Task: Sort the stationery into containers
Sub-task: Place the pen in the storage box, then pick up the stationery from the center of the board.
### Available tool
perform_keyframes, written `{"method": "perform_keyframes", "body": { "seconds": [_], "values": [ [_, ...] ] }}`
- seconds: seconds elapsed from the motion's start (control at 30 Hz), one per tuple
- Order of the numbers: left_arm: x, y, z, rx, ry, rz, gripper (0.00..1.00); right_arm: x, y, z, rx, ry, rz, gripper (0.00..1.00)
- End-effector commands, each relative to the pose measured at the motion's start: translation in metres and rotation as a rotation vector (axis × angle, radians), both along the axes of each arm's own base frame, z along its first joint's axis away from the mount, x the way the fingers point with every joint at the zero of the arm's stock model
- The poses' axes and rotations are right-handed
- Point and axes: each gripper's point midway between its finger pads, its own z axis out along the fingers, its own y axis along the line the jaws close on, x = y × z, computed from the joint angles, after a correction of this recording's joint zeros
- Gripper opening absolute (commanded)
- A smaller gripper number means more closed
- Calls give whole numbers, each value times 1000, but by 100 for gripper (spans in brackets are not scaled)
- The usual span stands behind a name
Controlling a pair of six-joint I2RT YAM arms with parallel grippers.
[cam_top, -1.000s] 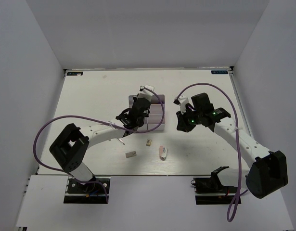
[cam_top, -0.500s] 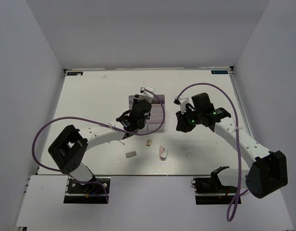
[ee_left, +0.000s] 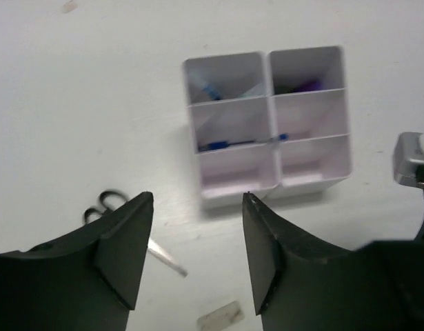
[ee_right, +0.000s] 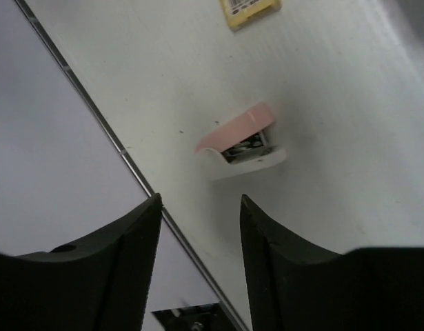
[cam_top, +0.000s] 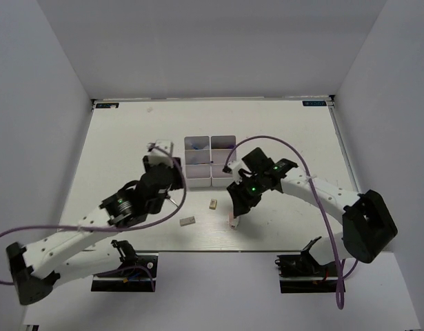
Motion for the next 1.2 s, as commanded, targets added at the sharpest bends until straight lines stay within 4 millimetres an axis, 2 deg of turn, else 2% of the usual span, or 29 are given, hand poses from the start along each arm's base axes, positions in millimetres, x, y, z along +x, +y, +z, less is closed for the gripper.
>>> {"method": "perform_keyframes", "body": {
  "seconds": [0.0, 0.03, 0.07, 0.13, 0.27, 0.4, 0.5, 0.63, 0.73, 0.77, 0.8, 0.93, 1.17],
  "values": [
    [-39, 69, -46, 93, 141, 133, 66, -14, 8, -11, -61, 36, -37, 54],
    [-52, 89, -53, 124, 162, 150, 66, -22, 10, -16, -82, 45, -20, 61],
    [-57, 100, -48, 93, 140, 167, 66, -23, 12, -21, -93, 49, -27, 71],
    [-70, 119, -54, 39, 136, 200, 66, -17, 13, -30, -142, 16, -86, 81],
    [-87, 141, -74, 20, 169, 231, 66, -7, 4, -46, -251, -48, -174, 86],
    [-91, 149, -79, 4, 163, 246, 66, -3, 3, -62, -321, -78, -236, 86],
    [-91, 149, -76, 7, 155, 243, 66, -3, 8, -72, -353, -83, -259, 83],
    [-92, 152, -77, 15, 159, 252, 66, -8, 23, -75, -340, -79, -255, 78],
    [-92, 153, -76, 8, 153, 255, 66, -15, 23, -82, -363, -87, -243, 75],
    [-91, 154, -75, 9, 146, 260, 66, -11, 20, -85, -377, -115, -253, 73],
    [-91, 153, -76, 2, 146, 254, 66, -16, 22, -85, -378, -123, -237, 72],
    [-91, 152, -76, -1, 144, 253, 66, -15, 21, -78, -355, -189, -219, 63],
    [-89, 147, -82, 18, 160, 245, 66, -4, 16, -74, -366, -266, -217, 48]
  ]
}}
